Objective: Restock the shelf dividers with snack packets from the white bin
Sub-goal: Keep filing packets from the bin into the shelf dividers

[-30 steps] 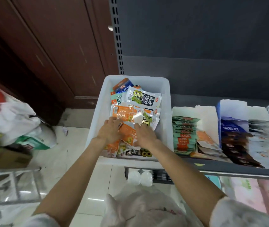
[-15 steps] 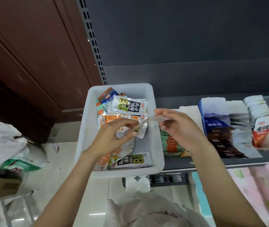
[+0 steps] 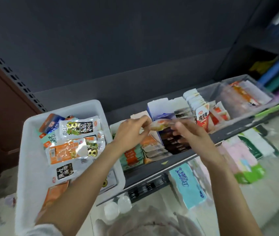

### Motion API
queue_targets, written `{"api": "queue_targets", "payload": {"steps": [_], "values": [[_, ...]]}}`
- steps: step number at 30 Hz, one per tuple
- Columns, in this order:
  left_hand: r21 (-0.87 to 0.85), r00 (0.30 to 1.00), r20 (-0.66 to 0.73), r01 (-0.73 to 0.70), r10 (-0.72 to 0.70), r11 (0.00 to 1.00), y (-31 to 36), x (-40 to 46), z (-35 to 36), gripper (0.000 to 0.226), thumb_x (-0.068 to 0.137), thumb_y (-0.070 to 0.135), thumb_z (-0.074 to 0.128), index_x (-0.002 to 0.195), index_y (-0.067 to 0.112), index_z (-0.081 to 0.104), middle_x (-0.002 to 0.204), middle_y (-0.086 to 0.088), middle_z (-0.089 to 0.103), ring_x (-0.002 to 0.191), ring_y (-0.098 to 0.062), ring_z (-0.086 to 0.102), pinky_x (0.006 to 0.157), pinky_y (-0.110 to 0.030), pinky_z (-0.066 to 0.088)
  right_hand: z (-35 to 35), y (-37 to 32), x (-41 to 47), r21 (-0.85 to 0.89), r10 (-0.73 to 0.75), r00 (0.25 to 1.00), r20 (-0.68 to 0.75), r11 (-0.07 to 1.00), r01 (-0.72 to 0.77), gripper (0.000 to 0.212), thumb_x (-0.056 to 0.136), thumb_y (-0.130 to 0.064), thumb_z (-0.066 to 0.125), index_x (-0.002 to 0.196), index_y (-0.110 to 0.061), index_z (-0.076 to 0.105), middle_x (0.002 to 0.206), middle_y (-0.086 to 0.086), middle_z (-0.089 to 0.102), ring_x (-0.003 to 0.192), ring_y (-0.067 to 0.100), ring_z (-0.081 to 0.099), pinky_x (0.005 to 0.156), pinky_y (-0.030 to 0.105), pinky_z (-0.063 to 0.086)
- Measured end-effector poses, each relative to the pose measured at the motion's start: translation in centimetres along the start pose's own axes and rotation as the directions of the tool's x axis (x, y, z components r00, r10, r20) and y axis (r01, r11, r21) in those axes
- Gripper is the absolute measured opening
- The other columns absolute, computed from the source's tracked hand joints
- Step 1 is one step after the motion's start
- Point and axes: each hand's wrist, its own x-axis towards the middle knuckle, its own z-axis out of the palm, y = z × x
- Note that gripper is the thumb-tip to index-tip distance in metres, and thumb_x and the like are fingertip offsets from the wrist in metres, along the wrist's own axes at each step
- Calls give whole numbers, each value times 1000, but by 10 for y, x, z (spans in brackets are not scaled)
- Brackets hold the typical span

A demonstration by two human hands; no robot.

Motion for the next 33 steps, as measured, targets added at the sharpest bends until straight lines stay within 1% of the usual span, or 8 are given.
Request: {"api": "queue_targets", "payload": {"steps": [7, 13, 18, 22, 25, 27, 29, 33], "values": [[141, 998, 12, -58, 56, 988, -16, -20, 20, 10, 79, 23, 69, 89, 23, 70, 100, 7, 69, 103, -18, 58, 96, -33, 26, 20, 41, 12, -483, -171, 984, 40, 859, 169, 23, 93, -33, 55, 110, -27, 70, 96, -4, 73, 88, 11, 66, 79, 29, 51], [119, 995, 56, -92, 86, 989, -23, -40, 19, 22, 79, 26, 67, 100, 25, 70, 114, 6, 64, 118, -21, 51, 106, -34, 21, 40, 56, 15, -829, -214, 962, 171, 497, 258, 36, 90, -12, 53, 119, -28, 65, 99, 13, 66, 95, 32, 56, 77, 35, 47], [-2, 957, -277, -86, 82, 996, -22, -79, -12, 21, 87, 23, 57, 102, 19, 70, 107, 6, 66, 109, -11, 54, 101, -28, 36, 47, 33, 10, -864, -403, 908, 117, 410, 293, 40, 72, 4, 64, 104, -18, 72, 88, 14, 66, 82, 37, 60, 67, 41, 55], [-55, 874, -460, 147, -155, 988, -39, -131, -50, 17, 87, 18, 55, 95, 11, 68, 95, 2, 68, 90, -9, 58, 82, -15, 40, 86, -10, -2, -676, -525, 827, 203, 536, 506, 32, 82, -2, 55, 107, -17, 69, 95, 5, 65, 86, 26, 61, 68, 35, 53], [11, 830, -265, 511, -490, 860, -73, -176, -64, 18, 85, 17, 63, 103, 17, 66, 103, 1, 67, 93, -17, 59, 76, -25, 44, 144, -21, -8, -502, -466, 782, 414, 600, 623, 32, 87, -11, 45, 110, -19, 66, 103, 1, 64, 91, 21, 61, 75, 35, 51], [92, 726, -78, 687, -683, 721, -96, -203, -64, 31, 84, 19, 65, 114, 19, 62, 114, -3, 63, 104, -25, 57, 83, -33, 46, 190, -11, -9, -470, -328, 728, 602, 591, 655, 31, 91, -12, 46, 116, -19, 64, 112, 1, 63, 98, 21, 60, 79, 37, 51], [146, 637, 52, 757, -769, 637, -109, -221, -61, 42, 85, 27, 63, 126, 20, 55, 124, -5, 58, 112, -26, 53, 92, -36, 44, 234, 8, -6, -530, -139, 665, 734, 493, 689, 33, 93, -13, 45, 124, -15, 59, 120, 6, 58, 107, 23, 56, 85, 39, 50], [278, 585, 217, 730, -781, 624, -115, -226, -48, 61, 85, 46, 59, 137, 20, 40, 136, -6, 45, 122, -27, 43, 100, -38, 39, 285, 44, 10, -639, 117, 633, 765, 257, 725, 44, 93, -25, 52, 133, -8, 44, 127, 13, 47, 117, 31, 46, 93, 41, 44]]}}
